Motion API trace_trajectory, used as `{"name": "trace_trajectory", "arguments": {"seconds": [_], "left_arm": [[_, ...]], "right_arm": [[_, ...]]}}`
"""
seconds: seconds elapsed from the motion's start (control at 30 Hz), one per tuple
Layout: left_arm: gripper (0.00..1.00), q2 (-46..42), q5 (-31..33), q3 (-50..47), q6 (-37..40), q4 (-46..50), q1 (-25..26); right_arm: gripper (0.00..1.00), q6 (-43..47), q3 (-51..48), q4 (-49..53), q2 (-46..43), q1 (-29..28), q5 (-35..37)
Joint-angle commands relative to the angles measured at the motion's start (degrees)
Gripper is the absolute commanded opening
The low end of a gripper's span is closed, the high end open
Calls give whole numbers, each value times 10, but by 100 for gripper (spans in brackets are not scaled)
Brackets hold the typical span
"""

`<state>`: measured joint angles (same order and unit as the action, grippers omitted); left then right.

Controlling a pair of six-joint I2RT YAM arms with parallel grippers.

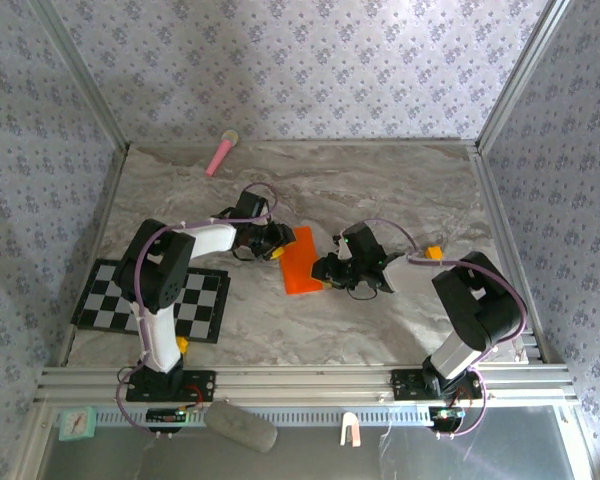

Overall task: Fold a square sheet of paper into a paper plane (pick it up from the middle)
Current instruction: Fold the triangle a second time at the center of the table.

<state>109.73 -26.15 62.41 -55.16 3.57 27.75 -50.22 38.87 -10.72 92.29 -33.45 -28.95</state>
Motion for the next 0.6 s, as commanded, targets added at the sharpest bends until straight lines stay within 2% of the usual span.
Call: {"name": "trace_trajectory", "arguments": {"seconds": [0.0,0.37,0.57], "left_arm": [[48,16,12,-15,7,29,-3],[47,15,-3,-7,15,24,-3],[48,1,-29,0,32,1,-2]], "right_arm": [[23,-24,-13,0,-5,3,3],[12,-39,-10,23,4,8,11],[3,-38,-11,41,-2,10,23]]}}
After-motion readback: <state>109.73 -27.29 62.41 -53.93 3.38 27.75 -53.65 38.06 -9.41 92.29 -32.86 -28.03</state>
